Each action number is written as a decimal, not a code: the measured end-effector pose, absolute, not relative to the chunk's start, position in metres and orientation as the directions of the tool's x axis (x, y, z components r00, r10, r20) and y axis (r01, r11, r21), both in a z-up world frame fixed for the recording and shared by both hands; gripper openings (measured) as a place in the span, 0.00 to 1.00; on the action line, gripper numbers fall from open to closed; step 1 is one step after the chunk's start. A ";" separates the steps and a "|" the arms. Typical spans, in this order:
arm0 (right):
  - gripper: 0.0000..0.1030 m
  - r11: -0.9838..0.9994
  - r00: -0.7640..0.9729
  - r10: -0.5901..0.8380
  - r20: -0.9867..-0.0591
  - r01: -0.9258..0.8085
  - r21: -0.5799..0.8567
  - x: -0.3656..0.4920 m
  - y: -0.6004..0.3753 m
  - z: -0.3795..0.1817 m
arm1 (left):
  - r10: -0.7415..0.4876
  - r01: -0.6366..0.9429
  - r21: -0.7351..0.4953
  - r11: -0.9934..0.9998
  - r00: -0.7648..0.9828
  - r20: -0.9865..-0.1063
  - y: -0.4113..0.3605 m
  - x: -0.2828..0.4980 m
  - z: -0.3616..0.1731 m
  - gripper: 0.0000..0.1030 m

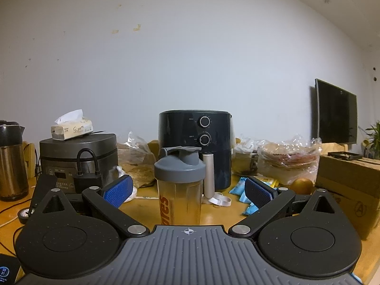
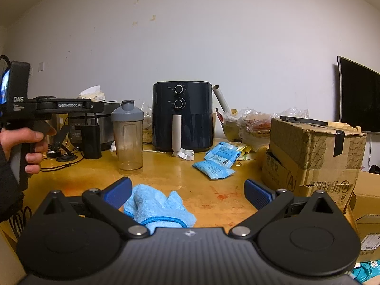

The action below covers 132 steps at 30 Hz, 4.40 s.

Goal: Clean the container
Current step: 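Move the left gripper toward the grey-lidded clear shaker bottle, then close the left gripper around the shaker bottle and lift it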

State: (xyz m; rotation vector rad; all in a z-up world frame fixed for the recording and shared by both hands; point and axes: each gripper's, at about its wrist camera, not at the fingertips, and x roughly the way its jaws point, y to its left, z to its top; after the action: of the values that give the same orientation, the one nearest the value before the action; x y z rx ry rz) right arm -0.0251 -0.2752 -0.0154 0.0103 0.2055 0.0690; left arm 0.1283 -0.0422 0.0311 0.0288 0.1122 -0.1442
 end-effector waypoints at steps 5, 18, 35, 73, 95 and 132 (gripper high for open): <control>1.00 0.997 0.977 0.072 -0.201 -0.072 0.011 -0.026 -0.276 -0.014 | -0.135 0.137 0.011 0.991 0.984 -0.119 -0.040 0.138 0.030 1.00; 1.00 0.998 0.976 0.068 -0.206 -0.069 0.005 -0.028 -0.280 -0.014 | -0.145 0.151 0.043 0.988 0.981 -0.127 -0.045 0.163 0.033 1.00; 1.00 0.998 0.974 0.067 -0.216 -0.067 0.005 -0.025 -0.291 -0.016 | -0.129 0.134 0.029 0.990 0.981 -0.145 -0.046 0.202 0.029 1.00; 1.00 0.997 0.965 0.078 -0.252 -0.081 0.000 -0.014 -0.302 -0.021 | -0.130 0.138 0.029 0.990 0.974 -0.183 -0.051 0.273 0.012 1.00; 1.00 0.997 0.958 0.073 -0.276 -0.075 0.003 -0.007 -0.311 -0.028 | -0.141 0.148 0.020 0.989 0.971 -0.194 -0.055 0.305 0.011 1.00; 1.00 0.995 0.956 0.095 -0.276 -0.096 0.012 -0.006 -0.317 -0.030 | -0.151 0.155 0.019 0.988 0.978 -0.142 -0.052 0.280 0.041 0.92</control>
State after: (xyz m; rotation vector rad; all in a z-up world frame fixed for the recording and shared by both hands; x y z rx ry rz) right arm -0.0061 -0.3166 -0.0303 -0.0011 0.2799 0.0969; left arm 0.2800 -0.0523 0.0413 0.0301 0.1409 -0.1538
